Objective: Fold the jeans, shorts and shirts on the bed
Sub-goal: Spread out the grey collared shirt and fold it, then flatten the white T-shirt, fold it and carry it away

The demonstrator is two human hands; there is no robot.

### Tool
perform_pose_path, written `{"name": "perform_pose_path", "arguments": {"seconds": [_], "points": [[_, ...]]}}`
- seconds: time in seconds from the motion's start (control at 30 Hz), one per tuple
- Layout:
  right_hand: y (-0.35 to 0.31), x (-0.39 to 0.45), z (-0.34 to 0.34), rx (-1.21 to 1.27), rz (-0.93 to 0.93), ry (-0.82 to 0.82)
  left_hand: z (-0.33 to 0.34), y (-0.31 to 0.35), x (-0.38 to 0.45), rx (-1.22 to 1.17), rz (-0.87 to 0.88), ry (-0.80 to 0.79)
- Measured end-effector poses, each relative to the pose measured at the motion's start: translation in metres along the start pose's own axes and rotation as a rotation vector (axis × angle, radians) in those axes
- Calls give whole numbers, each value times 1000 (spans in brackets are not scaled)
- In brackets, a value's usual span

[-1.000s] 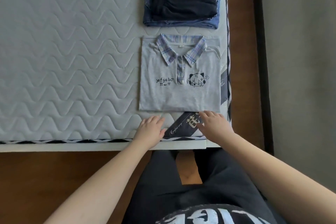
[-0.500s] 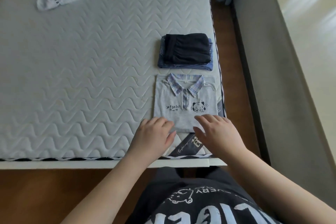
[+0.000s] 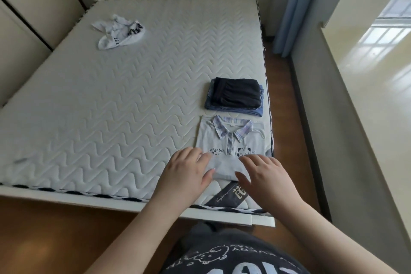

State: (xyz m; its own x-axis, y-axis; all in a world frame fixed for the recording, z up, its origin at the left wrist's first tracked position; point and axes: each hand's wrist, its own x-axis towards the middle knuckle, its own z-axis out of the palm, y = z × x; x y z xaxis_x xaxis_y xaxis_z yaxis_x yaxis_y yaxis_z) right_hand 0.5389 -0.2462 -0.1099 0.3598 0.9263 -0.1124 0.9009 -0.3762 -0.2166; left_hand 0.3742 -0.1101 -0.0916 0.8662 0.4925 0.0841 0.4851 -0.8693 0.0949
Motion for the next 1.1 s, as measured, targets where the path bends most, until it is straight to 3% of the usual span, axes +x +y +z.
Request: {"name": "perform_pose_path", "arguments": {"seconds": [0.27, 0.6, 0.83, 1.1], "points": [[-9, -45, -13, 23, -153, 66, -28, 49, -69, 31, -146, 35], [-93, -53, -9, 26, -448, 87, -53, 30, -167, 54, -422, 83], [-189, -69, 10, 28, -580, 6, -63, -11, -273, 104, -621, 94], [-352, -118, 61, -25, -860, -72, -78, -59, -451, 105, -898, 84]]}}
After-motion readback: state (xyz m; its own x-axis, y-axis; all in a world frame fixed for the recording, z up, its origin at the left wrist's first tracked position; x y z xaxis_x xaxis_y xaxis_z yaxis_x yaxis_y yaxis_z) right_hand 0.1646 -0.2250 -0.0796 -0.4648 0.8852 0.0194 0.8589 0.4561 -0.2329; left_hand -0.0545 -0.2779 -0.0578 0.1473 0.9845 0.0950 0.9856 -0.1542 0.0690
